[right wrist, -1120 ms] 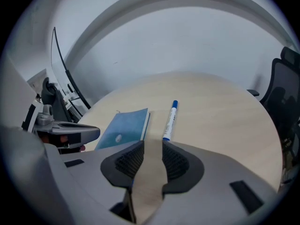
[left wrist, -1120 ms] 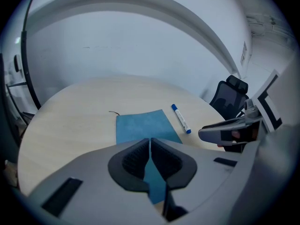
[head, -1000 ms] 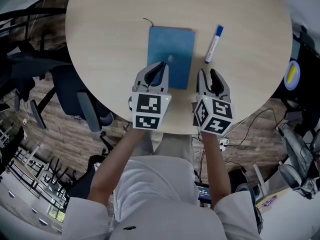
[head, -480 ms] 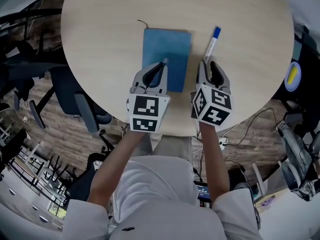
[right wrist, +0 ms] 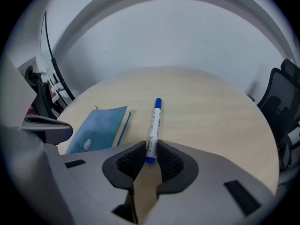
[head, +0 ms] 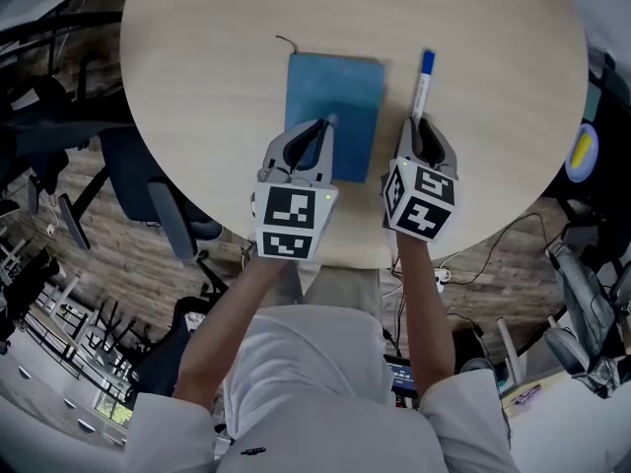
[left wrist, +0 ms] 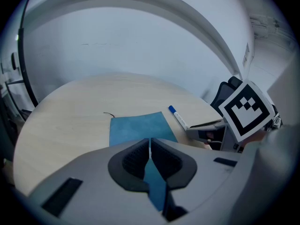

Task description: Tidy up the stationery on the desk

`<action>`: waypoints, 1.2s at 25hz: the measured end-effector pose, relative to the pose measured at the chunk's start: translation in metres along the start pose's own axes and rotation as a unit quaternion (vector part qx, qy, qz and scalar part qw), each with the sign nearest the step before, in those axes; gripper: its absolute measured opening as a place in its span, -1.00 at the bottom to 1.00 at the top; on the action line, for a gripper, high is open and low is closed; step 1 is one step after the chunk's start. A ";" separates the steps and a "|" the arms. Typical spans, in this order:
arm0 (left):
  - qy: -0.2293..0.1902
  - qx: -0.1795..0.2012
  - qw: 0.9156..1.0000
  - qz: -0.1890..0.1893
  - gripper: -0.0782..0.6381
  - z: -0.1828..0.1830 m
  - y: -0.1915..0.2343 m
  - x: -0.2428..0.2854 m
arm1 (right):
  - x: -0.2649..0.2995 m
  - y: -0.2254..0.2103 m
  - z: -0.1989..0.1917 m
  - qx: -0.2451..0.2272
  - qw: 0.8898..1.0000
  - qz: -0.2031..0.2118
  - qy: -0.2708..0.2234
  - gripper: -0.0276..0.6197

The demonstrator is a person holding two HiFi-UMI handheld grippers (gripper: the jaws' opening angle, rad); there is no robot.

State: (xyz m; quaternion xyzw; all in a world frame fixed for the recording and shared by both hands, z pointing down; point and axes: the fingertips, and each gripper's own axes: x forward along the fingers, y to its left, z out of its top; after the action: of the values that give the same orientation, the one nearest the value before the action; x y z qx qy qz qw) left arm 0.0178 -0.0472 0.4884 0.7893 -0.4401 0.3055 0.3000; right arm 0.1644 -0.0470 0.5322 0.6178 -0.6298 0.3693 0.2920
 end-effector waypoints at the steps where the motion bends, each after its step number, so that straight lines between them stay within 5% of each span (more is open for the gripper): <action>1: 0.000 0.000 1.000 0.000 -0.70 -0.001 0.001 -0.001 | -0.002 0.000 0.000 0.001 1.000 0.000 -0.001 -0.63; 22: -0.006 0.003 1.000 -0.012 -0.70 -0.022 0.004 -0.025 | -0.051 0.031 -0.009 0.011 0.997 0.032 -0.066 -0.64; 30: -0.004 0.004 1.000 -0.012 -0.70 -0.031 0.005 -0.030 | -0.061 0.040 -0.035 0.020 0.997 0.050 -0.055 -0.64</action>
State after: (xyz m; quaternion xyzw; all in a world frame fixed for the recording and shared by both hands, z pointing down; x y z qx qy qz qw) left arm -0.0064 -0.0112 0.4864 0.7969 -0.4305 0.3007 0.2986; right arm 0.1261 0.0147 0.4974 0.6105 -0.6677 0.3613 0.2258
